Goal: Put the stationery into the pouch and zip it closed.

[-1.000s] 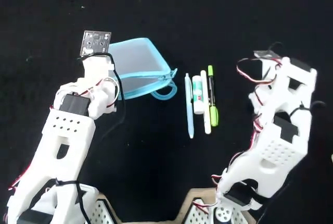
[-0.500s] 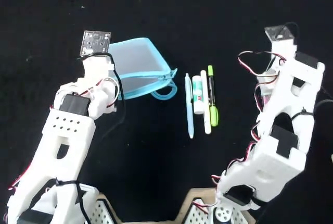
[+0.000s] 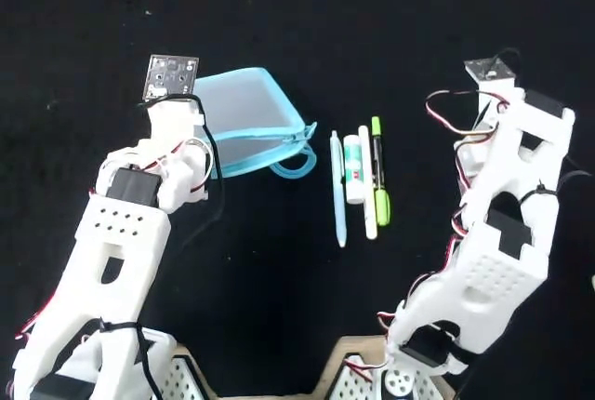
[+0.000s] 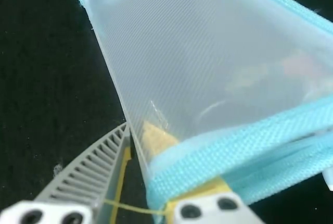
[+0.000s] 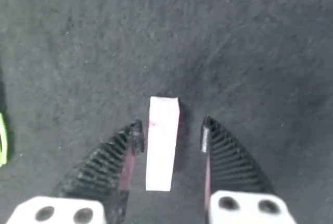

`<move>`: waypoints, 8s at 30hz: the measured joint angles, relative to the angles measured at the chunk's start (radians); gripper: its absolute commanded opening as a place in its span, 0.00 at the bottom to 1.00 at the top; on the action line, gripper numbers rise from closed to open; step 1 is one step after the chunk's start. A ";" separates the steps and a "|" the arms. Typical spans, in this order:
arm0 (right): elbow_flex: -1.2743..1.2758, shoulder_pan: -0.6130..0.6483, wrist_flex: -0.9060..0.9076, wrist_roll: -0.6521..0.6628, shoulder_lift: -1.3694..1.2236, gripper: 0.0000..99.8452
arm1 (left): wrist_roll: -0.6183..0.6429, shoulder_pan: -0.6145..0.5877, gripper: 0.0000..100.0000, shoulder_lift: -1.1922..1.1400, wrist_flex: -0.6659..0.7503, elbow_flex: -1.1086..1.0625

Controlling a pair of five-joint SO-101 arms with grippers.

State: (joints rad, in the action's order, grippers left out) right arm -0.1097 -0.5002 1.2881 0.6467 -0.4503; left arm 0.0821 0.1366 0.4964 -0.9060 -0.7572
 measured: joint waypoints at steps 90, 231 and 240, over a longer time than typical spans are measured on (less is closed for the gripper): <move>1.700 1.135 -1.332 -0.709 1.969 0.01 | 0.000 0.000 0.03 0.000 0.000 0.000; 1.401 1.003 -0.503 -0.643 1.912 0.01 | 0.000 0.000 0.03 0.002 0.038 -0.040; 1.412 1.026 -0.526 -0.643 1.912 0.01 | 0.000 0.000 0.03 0.002 0.041 -0.040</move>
State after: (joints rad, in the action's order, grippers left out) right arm 1.3019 0.5263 0.7618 0.0038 1.4615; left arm 0.0821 0.1366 0.4979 -0.8646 -0.7971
